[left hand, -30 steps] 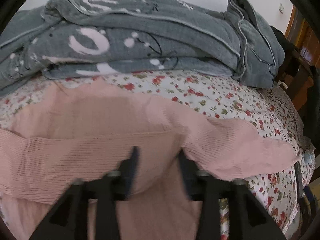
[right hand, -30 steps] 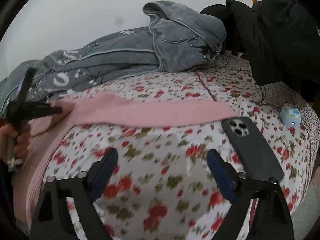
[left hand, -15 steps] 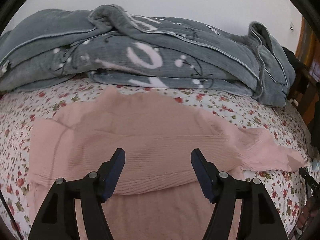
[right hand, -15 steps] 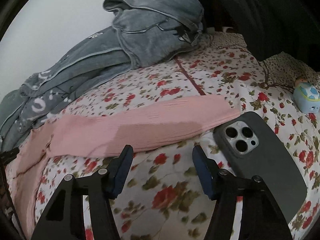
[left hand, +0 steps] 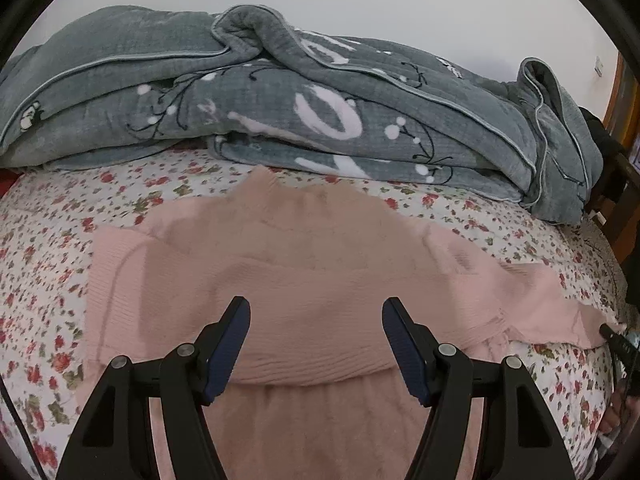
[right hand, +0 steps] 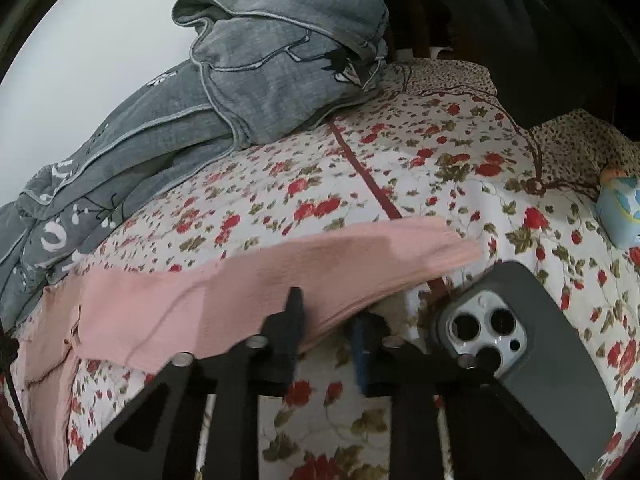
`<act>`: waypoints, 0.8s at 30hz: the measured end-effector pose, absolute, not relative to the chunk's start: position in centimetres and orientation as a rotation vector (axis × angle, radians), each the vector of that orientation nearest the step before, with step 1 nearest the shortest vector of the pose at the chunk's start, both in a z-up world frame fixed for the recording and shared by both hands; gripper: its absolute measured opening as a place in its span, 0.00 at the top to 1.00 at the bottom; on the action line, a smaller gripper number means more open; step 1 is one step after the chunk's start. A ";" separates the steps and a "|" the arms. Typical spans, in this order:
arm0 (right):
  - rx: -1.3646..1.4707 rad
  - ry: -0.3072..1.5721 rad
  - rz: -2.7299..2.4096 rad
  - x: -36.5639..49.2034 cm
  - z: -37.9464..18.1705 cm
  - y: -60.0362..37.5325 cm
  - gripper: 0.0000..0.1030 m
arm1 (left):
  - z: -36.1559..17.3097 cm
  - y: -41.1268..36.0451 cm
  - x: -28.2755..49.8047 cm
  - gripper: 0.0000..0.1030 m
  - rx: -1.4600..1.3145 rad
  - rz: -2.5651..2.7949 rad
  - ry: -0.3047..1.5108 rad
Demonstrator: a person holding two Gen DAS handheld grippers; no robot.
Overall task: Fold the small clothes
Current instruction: 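Grasp the other sleeve cuff with the right tool and lift it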
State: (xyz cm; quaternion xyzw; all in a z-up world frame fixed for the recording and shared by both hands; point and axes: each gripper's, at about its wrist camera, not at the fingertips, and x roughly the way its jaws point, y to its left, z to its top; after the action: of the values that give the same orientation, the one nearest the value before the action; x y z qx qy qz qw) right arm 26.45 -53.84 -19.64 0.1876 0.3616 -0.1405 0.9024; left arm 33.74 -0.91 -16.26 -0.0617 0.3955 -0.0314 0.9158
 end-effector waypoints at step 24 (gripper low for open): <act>0.084 0.498 -0.123 28.9 -6.6 -37.1 0.94 | -15.5 13.2 25.4 0.33 -0.236 0.104 0.808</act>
State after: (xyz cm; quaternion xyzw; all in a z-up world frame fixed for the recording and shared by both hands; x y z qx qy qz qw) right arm 28.87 -37.15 -6.62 0.0414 0.2462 -0.0607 0.9664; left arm 25.35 13.16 -15.49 -0.1143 0.3918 0.0506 0.9115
